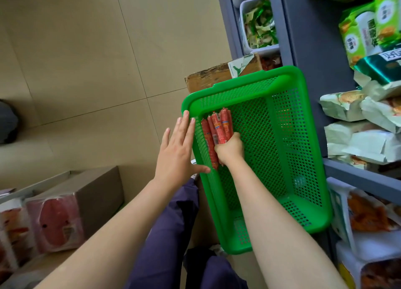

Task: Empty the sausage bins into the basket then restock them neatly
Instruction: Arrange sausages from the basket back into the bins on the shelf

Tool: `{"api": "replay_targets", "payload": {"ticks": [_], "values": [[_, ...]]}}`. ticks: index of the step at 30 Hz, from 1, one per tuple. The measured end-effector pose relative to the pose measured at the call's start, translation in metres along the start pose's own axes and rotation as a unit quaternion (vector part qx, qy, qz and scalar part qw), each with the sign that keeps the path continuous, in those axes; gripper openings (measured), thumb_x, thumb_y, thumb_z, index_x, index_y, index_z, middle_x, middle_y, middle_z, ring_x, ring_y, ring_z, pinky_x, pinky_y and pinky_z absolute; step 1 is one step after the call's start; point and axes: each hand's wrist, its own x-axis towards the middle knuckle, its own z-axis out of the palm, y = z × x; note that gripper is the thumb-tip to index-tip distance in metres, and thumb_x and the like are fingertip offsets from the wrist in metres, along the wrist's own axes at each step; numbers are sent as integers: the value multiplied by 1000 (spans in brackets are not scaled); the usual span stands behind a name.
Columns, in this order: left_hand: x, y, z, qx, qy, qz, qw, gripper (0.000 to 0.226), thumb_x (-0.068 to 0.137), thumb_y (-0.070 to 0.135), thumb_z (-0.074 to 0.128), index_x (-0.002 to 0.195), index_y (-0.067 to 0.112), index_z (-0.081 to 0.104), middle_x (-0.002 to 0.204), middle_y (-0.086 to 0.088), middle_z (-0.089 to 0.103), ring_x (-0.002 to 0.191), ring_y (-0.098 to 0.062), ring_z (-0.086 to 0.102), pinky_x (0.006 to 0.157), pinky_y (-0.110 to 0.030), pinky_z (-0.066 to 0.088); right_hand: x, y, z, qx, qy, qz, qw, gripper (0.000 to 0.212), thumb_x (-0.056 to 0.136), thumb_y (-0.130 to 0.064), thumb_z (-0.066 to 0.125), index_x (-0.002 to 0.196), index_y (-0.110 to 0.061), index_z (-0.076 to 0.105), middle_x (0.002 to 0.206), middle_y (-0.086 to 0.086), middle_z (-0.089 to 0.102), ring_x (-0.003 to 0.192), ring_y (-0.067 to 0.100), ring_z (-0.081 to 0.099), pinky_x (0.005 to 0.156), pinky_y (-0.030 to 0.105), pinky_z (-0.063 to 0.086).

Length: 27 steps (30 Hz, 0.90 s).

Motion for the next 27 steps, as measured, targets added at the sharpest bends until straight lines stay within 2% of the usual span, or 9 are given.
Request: {"api": "replay_targets", "payload": {"ticks": [5, 7, 9, 12, 14, 18, 22, 25, 27], "values": [[-3, 5, -4, -20, -9, -14, 1000, 128, 61, 59, 83, 157, 12, 13, 164, 0, -7, 153, -23, 5, 122, -45, 14, -33, 12, -31, 203, -114, 19, 972, 25, 75, -3, 69, 99, -7, 60, 81, 8, 64, 61, 18, 61, 52, 25, 50], [-6, 14, -9, -41, 13, -33, 999, 103, 77, 50, 77, 155, 10, 25, 166, -7, 6, 153, -25, 8, 122, -43, 13, -55, 15, -59, 265, -155, 4, 952, 19, 79, -1, 69, 96, -8, 61, 76, 7, 63, 58, 16, 60, 53, 25, 49], [-13, 37, -23, -164, 55, -74, 982, 70, 89, 39, 70, 145, 7, 45, 162, -13, 23, 151, -26, 17, 120, -31, 13, -81, 20, -92, 328, -189, -16, 925, 18, 84, 1, 66, 100, -4, 62, 75, 7, 62, 57, 13, 61, 55, 26, 51], [-35, 95, -62, -398, 30, -128, 908, 35, 96, 30, 61, 128, 15, 64, 141, -3, 55, 132, -13, 46, 100, -7, 29, -131, 34, -145, 415, -248, -67, 873, 31, 83, 1, 65, 114, -3, 63, 77, 6, 61, 63, 16, 61, 63, 30, 54], [-46, 127, -85, -532, -61, -129, 835, 28, 94, 36, 62, 115, 21, 71, 111, 7, 70, 104, -7, 61, 85, -16, 43, -159, 41, -169, 421, -276, -109, 857, 30, 80, -2, 66, 110, -6, 65, 77, 5, 62, 66, 17, 61, 66, 32, 54], [-105, 205, -118, -581, -138, -3, 802, 28, 89, 44, 67, 94, 17, 75, 93, 1, 75, 86, -11, 64, 85, -30, 51, -240, 76, -228, 405, -230, -181, 866, 15, 80, -4, 67, 94, -7, 65, 71, 7, 60, 63, 19, 59, 57, 30, 51], [-193, 284, -145, -580, -114, 68, 804, 20, 96, 25, 61, 83, 13, 71, 74, 4, 70, 69, -6, 59, 66, -20, 49, -331, 139, -277, 449, -182, -214, 848, 33, 76, -10, 68, 109, -11, 66, 93, 15, 57, 83, 30, 55, 76, 48, 48], [-267, 331, -151, -581, -118, 101, 799, 21, 95, 22, 63, 77, 14, 70, 70, 3, 70, 65, -8, 59, 60, -22, 47, -404, 194, -305, 475, -111, -223, 844, 25, 73, -13, 71, 98, -14, 72, 94, 17, 66, 83, 32, 63, 75, 48, 55], [-310, 363, -153, -579, -109, 127, 798, 23, 93, 24, 65, 73, 15, 71, 68, 6, 70, 63, -5, 59, 58, -23, 45, -450, 227, -326, 494, -72, -220, 838, 33, 69, -16, 75, 101, -8, 72, 103, 27, 65, 93, 39, 60, 89, 56, 50]]}}
